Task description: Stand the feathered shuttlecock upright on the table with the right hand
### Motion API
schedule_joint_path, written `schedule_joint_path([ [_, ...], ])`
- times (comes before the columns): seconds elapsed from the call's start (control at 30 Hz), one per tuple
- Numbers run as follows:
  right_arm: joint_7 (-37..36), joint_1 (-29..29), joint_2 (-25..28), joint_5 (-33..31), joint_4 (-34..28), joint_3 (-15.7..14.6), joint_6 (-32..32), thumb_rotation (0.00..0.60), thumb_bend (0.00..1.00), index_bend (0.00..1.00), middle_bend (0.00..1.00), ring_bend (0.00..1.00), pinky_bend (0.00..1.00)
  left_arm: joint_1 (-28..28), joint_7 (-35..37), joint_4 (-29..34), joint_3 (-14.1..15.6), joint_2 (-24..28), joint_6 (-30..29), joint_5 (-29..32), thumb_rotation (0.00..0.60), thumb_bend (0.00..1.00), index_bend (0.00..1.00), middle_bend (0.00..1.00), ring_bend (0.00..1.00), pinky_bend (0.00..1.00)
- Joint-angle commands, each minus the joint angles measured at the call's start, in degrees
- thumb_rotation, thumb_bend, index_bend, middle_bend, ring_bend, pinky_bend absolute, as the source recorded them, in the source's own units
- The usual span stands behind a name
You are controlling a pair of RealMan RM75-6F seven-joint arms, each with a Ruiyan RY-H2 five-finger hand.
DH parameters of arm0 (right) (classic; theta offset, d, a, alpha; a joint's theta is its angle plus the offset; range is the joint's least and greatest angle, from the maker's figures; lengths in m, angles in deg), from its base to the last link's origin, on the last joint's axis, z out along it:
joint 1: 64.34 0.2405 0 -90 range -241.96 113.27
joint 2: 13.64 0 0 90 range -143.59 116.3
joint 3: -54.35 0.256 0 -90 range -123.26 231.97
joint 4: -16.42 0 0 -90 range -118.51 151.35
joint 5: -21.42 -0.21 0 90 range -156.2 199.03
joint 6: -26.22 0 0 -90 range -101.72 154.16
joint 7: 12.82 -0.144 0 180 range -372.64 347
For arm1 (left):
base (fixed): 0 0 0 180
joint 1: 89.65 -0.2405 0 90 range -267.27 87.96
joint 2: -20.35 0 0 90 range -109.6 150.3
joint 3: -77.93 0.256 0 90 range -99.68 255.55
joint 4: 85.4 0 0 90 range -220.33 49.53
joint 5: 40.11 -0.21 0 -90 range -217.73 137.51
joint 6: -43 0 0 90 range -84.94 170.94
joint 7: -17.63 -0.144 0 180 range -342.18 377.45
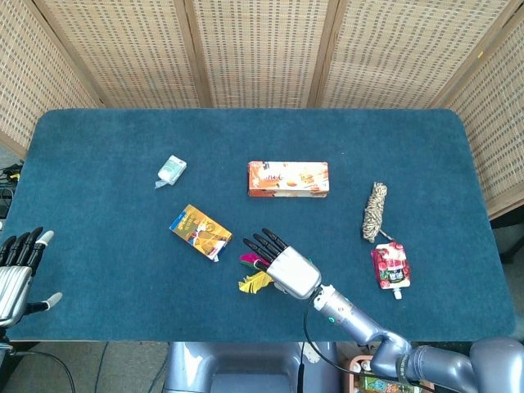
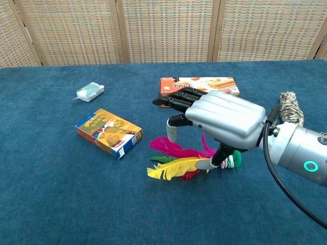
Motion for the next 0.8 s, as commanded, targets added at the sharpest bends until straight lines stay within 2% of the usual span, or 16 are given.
schedule_joint_path([
  [0.03,0.59,-0.03,0.57,0.22,-1.78,0.01,1.31,0.600,0.04,0.41,0.03,0.00,0.00,-0.01,0.05,-0.03,0.02,0.02,-0.01,0.02,0.600,0.00,0.00,0.00,0.00,0.00],
  [0.23,3.17,0.59,1.11,-0.20,-2.59,-0.86,-0.21,0.600,0.04,0.41,0.03,0.00,0.00,0.11,-0.33,0.11,0.09,0.03,0.19,0.14,0.600,0.00,0.00,0.00,0.00,0.00],
  [0.43,4.13,1.37,-0.91,-1.08,-0.78,-1.98,-2.18,0.600,0.04,0.41,0.03,0.00,0.00,0.09,-0.49,0.14,0.14,0.02,0.05,0.15,0.600,0.00,0.00,0.00,0.00,0.00],
  [0.8,5.41,2.55,-4.10,-3.31,2.72,-1.62,-3.98,0.600,0.06,0.41,0.05,0.00,0.00,0.21,0.08,0.07,-0.05,0.28,0.21,0.63,0.600,0.00,0.00,0.00,0.00,0.00],
])
